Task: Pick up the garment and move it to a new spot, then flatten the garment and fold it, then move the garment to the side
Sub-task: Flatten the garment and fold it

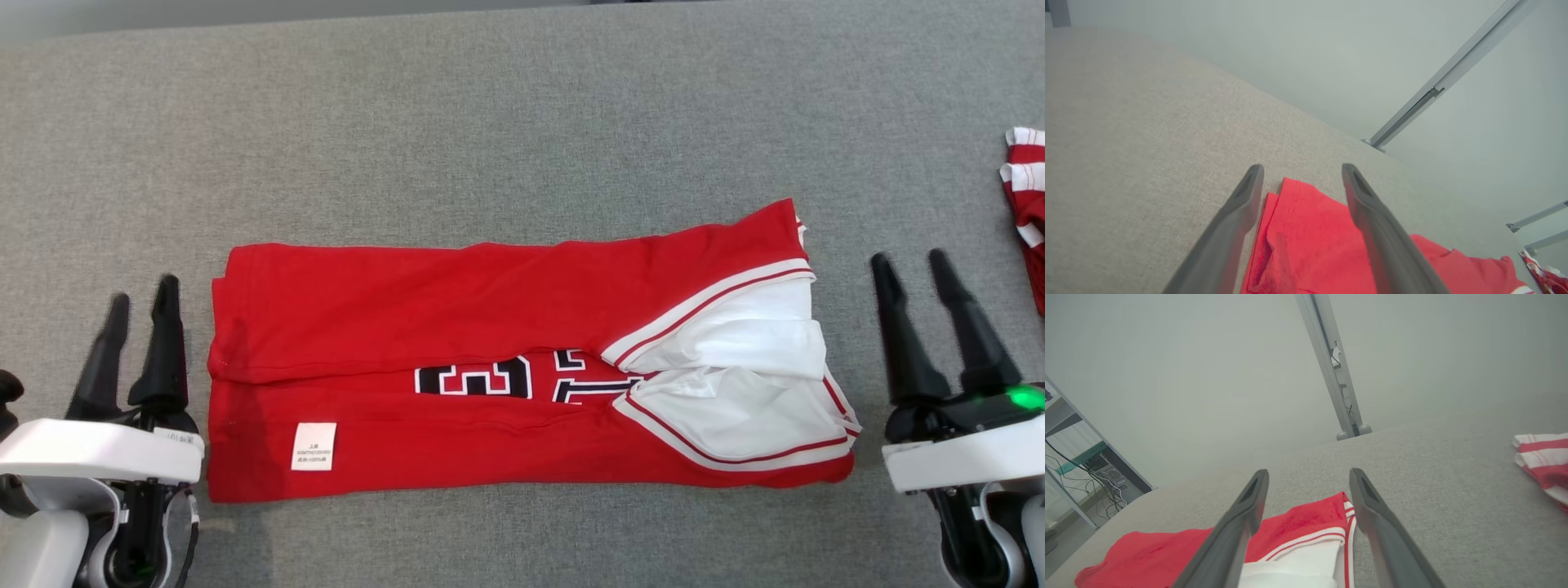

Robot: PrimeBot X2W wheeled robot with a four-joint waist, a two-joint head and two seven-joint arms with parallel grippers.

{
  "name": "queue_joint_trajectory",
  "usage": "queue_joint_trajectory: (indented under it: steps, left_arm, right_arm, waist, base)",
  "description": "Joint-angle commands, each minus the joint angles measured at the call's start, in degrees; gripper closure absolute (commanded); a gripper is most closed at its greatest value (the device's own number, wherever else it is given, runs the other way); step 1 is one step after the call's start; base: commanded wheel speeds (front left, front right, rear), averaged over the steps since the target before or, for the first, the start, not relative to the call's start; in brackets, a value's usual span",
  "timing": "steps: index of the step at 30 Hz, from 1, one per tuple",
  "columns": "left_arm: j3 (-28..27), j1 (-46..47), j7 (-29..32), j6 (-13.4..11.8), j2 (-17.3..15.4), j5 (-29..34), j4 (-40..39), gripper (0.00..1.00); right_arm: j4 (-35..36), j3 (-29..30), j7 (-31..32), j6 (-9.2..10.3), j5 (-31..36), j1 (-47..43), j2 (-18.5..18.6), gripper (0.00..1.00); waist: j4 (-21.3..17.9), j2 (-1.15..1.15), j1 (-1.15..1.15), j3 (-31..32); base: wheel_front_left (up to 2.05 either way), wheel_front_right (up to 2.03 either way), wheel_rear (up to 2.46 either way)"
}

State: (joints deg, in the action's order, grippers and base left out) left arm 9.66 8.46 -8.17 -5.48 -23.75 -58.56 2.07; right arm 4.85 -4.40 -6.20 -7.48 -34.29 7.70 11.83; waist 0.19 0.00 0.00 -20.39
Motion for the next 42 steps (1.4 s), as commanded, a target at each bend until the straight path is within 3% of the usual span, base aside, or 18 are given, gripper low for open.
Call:
queue_joint_trajectory:
  steps: [1, 4, 10, 15, 23, 42]
  left_arm:
    - [-0.2, 0.6, -3.1, -1.3, 0.1, 3.3, -1.4, 0.0]
    - [-0.2, 1.2, -5.2, -2.8, 0.5, 7.1, -3.0, 0.0]
    - [0.3, 2.3, -6.9, -6.2, 0.2, 21.6, -7.0, 0.0]
    - [1.1, 1.5, -6.9, -6.1, 0.0, 29.5, -7.1, 0.0]
    - [2.3, -0.6, -7.0, -4.7, 1.0, 31.2, -2.7, 0.0]
    - [2.8, 0.7, -7.0, -3.0, 2.1, 31.8, 0.8, 0.0]
  right_arm:
    - [0.7, 2.3, -1.4, -0.03, 2.6, 0.7, -1.3, 0.0]
    - [1.3, 4.3, -2.4, -0.03, 5.5, 1.3, -2.6, 0.0]
    - [1.7, 6.7, -3.3, -0.03, 13.9, 2.6, -3.8, 0.0]
    - [-0.7, 6.1, -2.1, -0.03, 18.3, 2.3, -3.7, 0.0]
    - [-5.0, 6.3, -1.6, -0.02, 21.5, 0.9, -4.0, 0.0]
    - [-7.0, 6.5, -0.4, -0.02, 20.1, 0.2, -3.9, 0.0]
  waist:
    - [0.3, 0.0, 0.0, 0.6]
    - [0.4, 0.0, 0.0, 1.2]
    - [0.9, 0.0, 0.0, 2.8]
    - [1.2, 0.0, 0.0, 4.0]
    - [1.5, 0.0, 0.0, 6.5]
    - [2.3, 0.0, 0.0, 7.8]
  base:
    - [0.0, 0.0, 0.0]
    - [0.0, 0.0, 0.0]
    - [0.0, 0.0, 0.0]
    - [0.0, 0.0, 0.0]
    - [0.0, 0.0, 0.0]
    - [0.0, 0.0, 0.0]
